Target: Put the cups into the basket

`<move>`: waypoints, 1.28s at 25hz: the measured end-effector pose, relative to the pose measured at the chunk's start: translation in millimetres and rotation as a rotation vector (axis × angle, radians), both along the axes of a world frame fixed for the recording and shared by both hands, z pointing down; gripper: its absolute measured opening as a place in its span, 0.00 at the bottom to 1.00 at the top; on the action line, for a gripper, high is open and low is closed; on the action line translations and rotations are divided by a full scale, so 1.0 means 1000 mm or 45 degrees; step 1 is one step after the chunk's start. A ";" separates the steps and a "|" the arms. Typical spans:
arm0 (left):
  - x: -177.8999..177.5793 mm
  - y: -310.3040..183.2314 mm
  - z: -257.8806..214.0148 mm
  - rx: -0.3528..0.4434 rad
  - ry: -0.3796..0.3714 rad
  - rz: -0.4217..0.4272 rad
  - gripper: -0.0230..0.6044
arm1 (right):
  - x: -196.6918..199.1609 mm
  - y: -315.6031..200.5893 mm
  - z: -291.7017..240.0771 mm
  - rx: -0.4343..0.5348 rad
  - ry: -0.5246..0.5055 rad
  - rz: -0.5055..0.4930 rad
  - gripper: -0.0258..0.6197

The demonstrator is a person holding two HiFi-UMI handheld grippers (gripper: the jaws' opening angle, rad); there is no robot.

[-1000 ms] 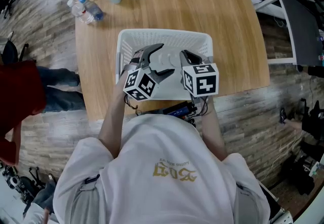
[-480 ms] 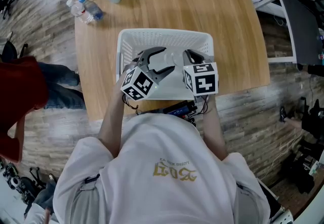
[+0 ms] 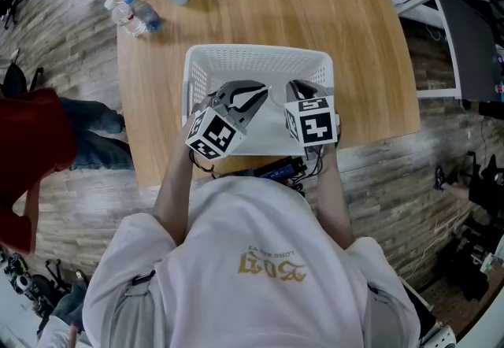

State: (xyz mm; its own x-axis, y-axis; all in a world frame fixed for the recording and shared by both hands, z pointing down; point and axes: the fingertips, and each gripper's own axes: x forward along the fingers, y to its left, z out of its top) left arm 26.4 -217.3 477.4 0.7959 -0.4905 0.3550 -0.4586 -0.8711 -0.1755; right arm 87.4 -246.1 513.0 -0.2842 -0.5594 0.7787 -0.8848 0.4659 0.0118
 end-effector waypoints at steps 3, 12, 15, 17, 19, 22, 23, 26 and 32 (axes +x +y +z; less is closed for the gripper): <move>-0.002 -0.003 -0.001 -0.011 0.021 -0.018 0.08 | -0.004 0.003 0.006 -0.020 0.002 -0.014 0.09; -0.002 -0.004 -0.001 -0.008 -0.001 -0.035 0.08 | -0.008 0.005 0.005 -0.010 0.010 -0.050 0.10; -0.004 -0.006 -0.003 -0.009 0.012 -0.049 0.08 | -0.011 0.006 0.004 0.003 -0.009 -0.055 0.10; -0.006 -0.008 -0.004 -0.020 0.020 -0.071 0.08 | -0.012 0.006 0.003 0.004 -0.016 -0.059 0.10; -0.008 -0.010 -0.007 -0.037 0.040 -0.096 0.08 | -0.013 0.006 0.003 0.005 -0.022 -0.059 0.10; -0.010 -0.012 -0.013 -0.054 0.100 -0.113 0.08 | -0.013 0.006 0.003 0.004 -0.035 -0.058 0.10; -0.010 -0.012 -0.016 -0.054 0.118 -0.115 0.08 | -0.013 0.006 0.003 0.002 -0.039 -0.058 0.11; -0.011 -0.014 -0.020 -0.051 0.143 -0.126 0.07 | -0.013 0.006 0.004 -0.002 -0.054 -0.054 0.12; -0.012 -0.013 -0.019 -0.063 0.146 -0.124 0.06 | -0.015 0.006 0.003 -0.001 -0.076 -0.049 0.15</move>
